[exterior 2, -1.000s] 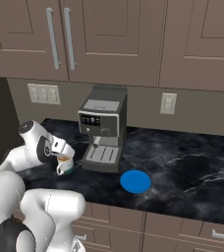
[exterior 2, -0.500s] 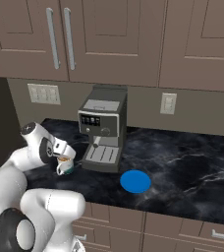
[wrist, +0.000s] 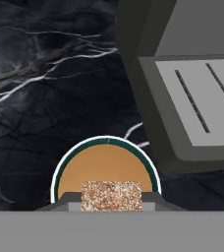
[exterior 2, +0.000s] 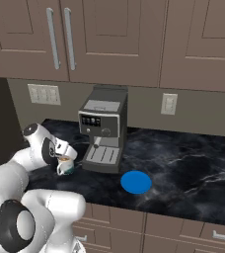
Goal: Take a sugar cube from the saucer and place it inside the coffee. Then, grab milk from the fridge and place it next to the coffee on the counter to sweeten the coffee.
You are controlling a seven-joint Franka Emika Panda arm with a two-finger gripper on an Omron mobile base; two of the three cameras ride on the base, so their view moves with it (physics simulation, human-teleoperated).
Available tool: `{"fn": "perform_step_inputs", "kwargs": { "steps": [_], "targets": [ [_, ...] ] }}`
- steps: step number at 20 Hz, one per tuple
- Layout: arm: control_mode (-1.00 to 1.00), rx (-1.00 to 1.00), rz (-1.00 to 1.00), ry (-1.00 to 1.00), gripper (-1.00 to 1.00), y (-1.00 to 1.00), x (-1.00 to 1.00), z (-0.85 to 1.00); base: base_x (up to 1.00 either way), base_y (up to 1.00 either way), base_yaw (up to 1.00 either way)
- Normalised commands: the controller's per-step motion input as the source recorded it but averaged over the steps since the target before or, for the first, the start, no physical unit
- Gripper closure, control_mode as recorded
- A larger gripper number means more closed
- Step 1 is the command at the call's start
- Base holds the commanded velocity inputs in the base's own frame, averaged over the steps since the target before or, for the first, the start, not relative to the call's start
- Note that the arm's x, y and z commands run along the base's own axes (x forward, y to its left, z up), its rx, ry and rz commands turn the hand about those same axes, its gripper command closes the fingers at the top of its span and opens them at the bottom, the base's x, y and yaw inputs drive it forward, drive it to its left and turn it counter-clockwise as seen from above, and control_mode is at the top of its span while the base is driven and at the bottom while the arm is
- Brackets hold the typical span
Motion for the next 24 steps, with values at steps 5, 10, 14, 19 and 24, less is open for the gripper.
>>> {"fn": "perform_step_inputs", "kwargs": {
  "steps": [5, 10, 14, 19, 24],
  "targets": [
    [-1.0, 0.0, 0.0, 0.01, 1.0, 0.0, 0.16, -0.05, 0.0, 0.0, 0.0],
    [-1.0, 0.0, 0.0, 0.0, -1.0, 0.0, 0.05, -0.02, 0.0, 0.0, 0.0],
    [-1.0, 0.0, 0.0, 0.0, -1.0, 0.0, -0.08, 0.0, 0.0, 0.0, 0.0],
    [-1.0, 0.0, 0.0, 0.0, -1.0, 0.0, -0.19, 0.0, 0.0, 0.0, 0.0],
    [-1.0, 0.0, 0.0, 0.0, -1.0, 0.0, -0.18, 0.0, 0.0, 0.0, 0.0]
  ]
}}
